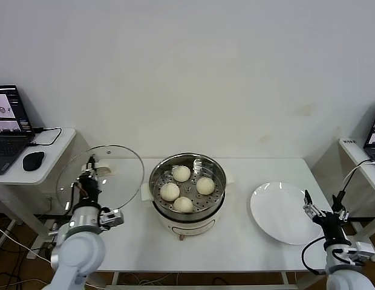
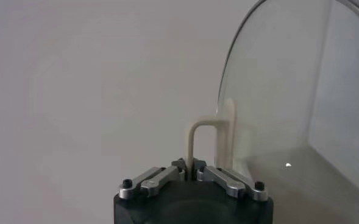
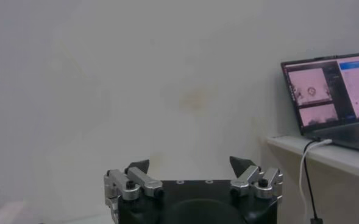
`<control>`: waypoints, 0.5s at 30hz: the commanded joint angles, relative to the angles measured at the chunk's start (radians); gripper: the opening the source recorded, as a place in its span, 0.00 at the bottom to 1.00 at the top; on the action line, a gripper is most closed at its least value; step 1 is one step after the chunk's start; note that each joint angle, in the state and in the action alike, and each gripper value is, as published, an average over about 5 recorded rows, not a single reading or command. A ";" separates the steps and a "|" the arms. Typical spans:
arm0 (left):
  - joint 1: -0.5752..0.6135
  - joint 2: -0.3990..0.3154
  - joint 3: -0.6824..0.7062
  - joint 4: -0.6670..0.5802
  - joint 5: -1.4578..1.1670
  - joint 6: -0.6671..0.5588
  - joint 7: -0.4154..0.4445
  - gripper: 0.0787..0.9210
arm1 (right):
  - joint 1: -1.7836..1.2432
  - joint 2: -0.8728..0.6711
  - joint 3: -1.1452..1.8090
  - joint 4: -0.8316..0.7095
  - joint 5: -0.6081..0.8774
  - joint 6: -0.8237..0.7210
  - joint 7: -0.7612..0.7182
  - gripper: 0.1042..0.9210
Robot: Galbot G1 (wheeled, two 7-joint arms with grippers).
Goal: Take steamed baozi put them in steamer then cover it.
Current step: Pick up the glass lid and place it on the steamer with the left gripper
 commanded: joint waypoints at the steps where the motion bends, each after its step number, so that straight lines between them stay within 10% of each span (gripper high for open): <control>1: -0.104 -0.117 0.189 0.047 0.064 0.077 0.051 0.06 | 0.013 0.014 0.006 -0.010 -0.025 -0.003 -0.002 0.88; 15: -0.247 -0.239 0.315 0.177 0.094 0.071 0.040 0.06 | 0.038 0.043 0.018 -0.044 -0.047 0.011 -0.004 0.88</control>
